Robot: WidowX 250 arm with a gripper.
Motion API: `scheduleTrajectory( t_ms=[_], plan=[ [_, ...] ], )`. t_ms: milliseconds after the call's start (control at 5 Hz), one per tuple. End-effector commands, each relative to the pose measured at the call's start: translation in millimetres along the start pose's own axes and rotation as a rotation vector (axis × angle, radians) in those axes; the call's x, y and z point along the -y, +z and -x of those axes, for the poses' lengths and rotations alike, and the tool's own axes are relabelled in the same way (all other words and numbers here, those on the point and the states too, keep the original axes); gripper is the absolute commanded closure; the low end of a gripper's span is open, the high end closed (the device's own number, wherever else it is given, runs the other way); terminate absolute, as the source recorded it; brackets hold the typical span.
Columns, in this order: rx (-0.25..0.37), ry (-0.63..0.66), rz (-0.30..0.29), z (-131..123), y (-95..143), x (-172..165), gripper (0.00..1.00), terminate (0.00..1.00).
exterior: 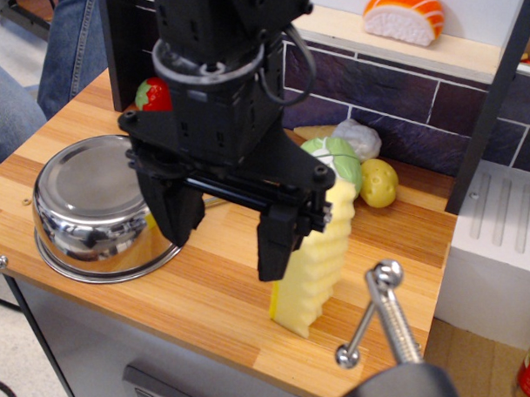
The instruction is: Wipe pot with sponge
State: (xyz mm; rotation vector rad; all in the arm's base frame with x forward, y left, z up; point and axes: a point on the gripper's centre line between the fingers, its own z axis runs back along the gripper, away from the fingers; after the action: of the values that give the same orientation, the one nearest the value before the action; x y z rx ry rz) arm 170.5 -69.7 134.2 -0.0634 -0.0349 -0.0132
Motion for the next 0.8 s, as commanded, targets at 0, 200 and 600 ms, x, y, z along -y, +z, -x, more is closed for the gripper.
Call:
scheduleTrajectory(
  t_ms=[0, 200, 600],
  plan=[
    [0.000, 0.000, 0.000, 0, 0, 0, 0.00, 0.00],
    [0.020, 0.003, 0.038, -19, 9, -2, 0.00, 0.00],
    [0.066, 0.048, 0.112, -57, 18, -2, 0.00, 0.00]
  ],
)
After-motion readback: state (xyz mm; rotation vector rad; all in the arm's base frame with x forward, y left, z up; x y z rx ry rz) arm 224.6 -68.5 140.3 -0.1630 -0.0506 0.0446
